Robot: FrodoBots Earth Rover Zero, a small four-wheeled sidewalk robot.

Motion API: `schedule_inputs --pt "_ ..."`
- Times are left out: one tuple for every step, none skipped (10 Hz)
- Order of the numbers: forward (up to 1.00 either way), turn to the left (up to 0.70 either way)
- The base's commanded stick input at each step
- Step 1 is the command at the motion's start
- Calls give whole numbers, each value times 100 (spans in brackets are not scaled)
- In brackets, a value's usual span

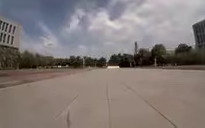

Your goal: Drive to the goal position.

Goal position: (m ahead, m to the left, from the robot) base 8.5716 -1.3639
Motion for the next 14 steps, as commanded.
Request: schedule_inputs --pt "100 0" --pt "100 0" --pt "100 0" --pt "100 0" --pt "100 0" --pt "100 0" --pt "100 0" --pt "100 0" --pt "100 0" --pt "100 0" --pt "100 0" --pt "100 0" --pt "100 0" --pt "100 0"
